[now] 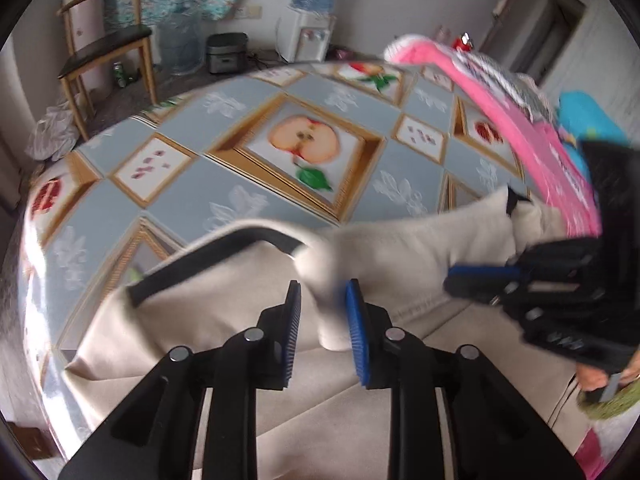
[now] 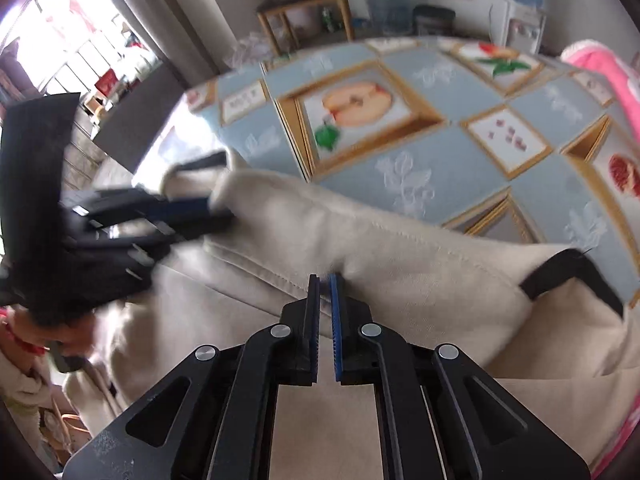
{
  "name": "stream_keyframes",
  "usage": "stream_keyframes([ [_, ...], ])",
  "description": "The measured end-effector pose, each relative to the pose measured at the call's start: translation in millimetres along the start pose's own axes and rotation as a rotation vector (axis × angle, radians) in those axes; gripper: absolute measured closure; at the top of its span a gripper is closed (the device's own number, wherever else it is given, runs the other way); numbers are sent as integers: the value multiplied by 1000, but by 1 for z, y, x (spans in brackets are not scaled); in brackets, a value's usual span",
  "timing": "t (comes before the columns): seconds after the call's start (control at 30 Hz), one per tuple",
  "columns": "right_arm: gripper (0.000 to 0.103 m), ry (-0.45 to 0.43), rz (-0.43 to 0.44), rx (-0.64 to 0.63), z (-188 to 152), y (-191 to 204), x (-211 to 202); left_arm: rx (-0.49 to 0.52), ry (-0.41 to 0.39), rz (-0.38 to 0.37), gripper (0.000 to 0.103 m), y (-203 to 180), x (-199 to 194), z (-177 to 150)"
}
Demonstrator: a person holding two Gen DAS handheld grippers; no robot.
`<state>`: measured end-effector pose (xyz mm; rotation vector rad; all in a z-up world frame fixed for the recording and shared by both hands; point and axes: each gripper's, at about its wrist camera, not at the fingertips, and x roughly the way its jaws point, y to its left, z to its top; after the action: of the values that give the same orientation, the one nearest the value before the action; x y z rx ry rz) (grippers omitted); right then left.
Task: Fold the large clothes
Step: 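Lift the folded jacket by its edge with the right gripper while the left gripper holds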
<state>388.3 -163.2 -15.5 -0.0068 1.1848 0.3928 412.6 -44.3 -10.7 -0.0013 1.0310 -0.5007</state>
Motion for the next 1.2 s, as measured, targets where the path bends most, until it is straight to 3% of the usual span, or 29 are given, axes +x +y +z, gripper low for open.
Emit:
stream_keyframes([
  [0.07,97,-4,11,-3,-1,-2,1,-37,-43,-14,81,10,-15,3],
  [0.17,97,1,20,-1,2,-4,2,-53,-71,-111,81,10,-30,6],
  [0.27,97,-5,19,9,4,-3,5,-75,-12,-250,81,-1,-22,7],
  [0.33,97,-15,13,9,0,-2,4,-69,35,-293,81,-12,-11,5],
  [0.5,97,-26,1,-11,-11,-2,-1,-18,132,-142,83,-31,26,-7],
  [0.57,97,-13,-16,-28,-15,-3,-5,-3,108,-139,83,-32,24,-10],
  [0.7,98,4,-135,-74,-28,-18,-18,41,99,-112,85,-37,24,-13],
  [0.9,101,1,-50,25,-35,-47,-25,70,92,-76,87,-36,26,-12],
  [1.03,85,-52,7,132,-34,-55,-51,80,90,-65,87,-37,27,-12],
  [1.2,85,-70,-19,159,-31,-59,-51,71,89,-59,87,-38,27,-12],
])
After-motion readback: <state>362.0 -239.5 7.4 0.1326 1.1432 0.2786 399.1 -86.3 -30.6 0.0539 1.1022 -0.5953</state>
